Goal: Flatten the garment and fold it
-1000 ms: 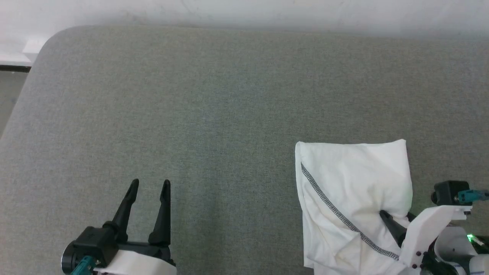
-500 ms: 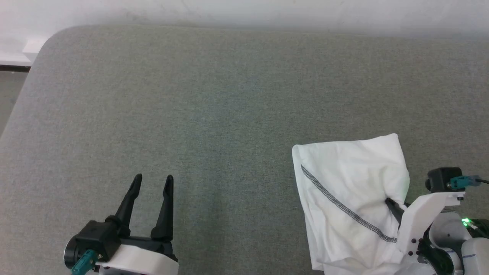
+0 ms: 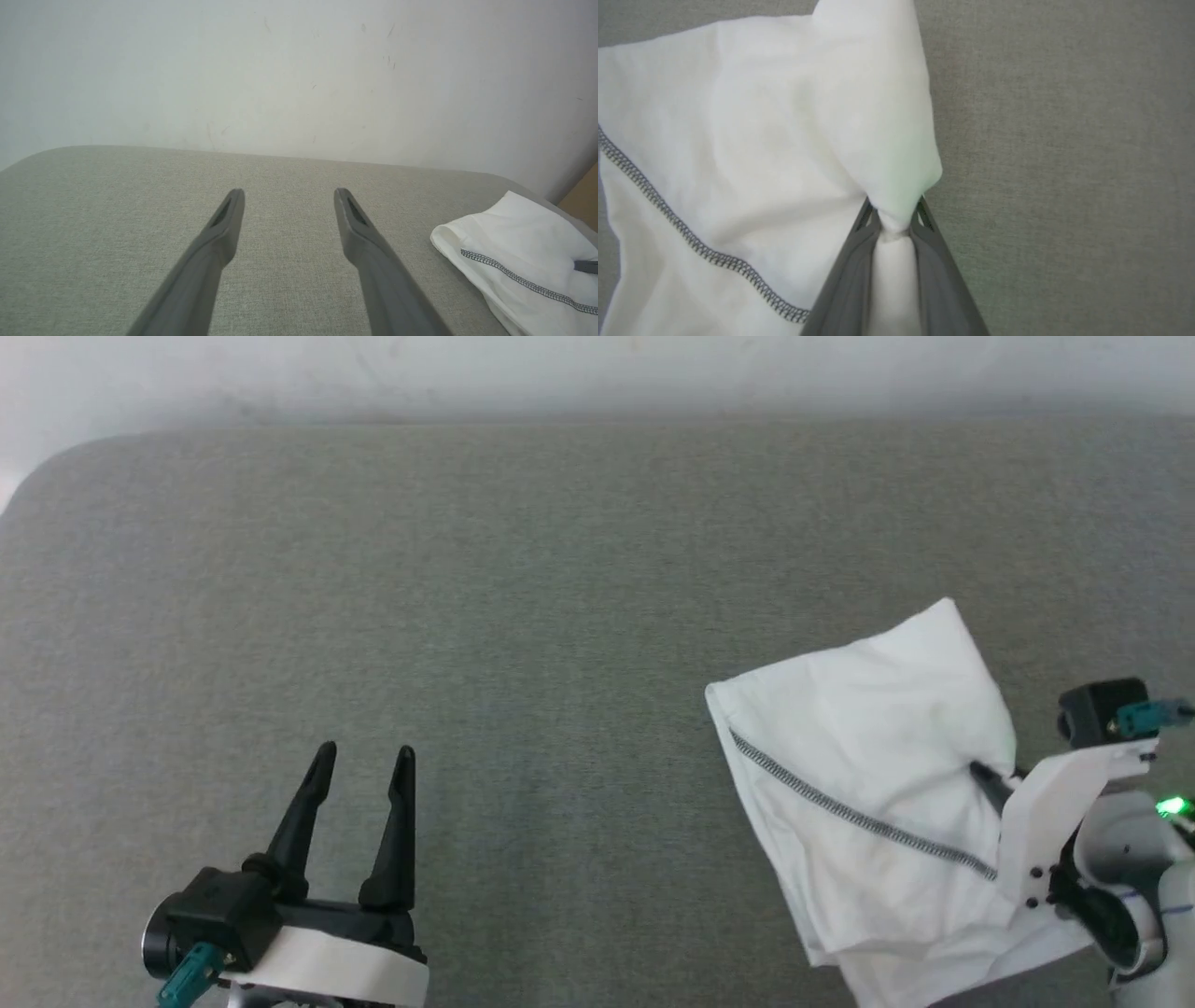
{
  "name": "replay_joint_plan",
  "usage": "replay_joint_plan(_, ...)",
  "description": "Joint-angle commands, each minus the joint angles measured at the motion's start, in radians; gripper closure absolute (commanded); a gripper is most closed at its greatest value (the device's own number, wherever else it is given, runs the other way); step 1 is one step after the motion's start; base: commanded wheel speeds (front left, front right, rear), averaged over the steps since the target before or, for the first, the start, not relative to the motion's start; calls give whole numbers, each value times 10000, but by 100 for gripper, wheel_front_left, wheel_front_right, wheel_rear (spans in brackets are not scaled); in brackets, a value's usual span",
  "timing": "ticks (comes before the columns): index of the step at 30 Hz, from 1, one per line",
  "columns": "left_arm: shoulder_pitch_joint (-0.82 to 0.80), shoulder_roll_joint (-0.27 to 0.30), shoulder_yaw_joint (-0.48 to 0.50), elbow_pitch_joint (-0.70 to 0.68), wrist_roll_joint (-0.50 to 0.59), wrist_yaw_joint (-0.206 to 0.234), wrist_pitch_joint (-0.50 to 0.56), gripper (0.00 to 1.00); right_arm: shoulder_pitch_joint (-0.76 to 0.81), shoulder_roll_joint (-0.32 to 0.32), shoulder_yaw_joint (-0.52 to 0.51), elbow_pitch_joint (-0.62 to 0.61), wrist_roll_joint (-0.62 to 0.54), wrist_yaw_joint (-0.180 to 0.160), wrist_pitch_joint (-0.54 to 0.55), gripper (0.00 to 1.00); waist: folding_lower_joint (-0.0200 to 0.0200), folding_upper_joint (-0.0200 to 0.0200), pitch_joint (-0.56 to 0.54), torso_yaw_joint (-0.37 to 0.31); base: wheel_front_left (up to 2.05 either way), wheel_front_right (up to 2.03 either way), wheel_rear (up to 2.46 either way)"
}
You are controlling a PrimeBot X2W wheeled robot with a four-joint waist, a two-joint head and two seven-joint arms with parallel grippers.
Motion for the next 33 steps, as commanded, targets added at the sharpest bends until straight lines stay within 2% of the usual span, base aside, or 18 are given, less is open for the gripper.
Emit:
replay_joint_plan(1, -147, 41, 25, -41, 62, 46, -31, 0, -197, -56, 5, -65, -64, -23, -5, 100, -2, 1, 42, -295, 0, 0, 0)
replay_joint_plan(14, -344, 229, -63, -317, 219, 164, 234, 0, -1580, -1237, 529, 77, -573, -23, 136, 100, -2, 1, 221, -1738, 0, 0, 0)
replay_joint_plan(22, -645, 558, 131, -885, 473, 324, 359, 0, -2627, -1923, 674, 364, -882, -23, -38, 100, -2, 1, 883, -2381, 0, 0, 0)
replay_joint_plan(33, -1223, 1346, 700, -1898, 989, 548, 616, 0, -3573, -2538, -323, 853, -1567, -23, -570, 100, -2, 1, 2464, -2801, 0, 0, 0)
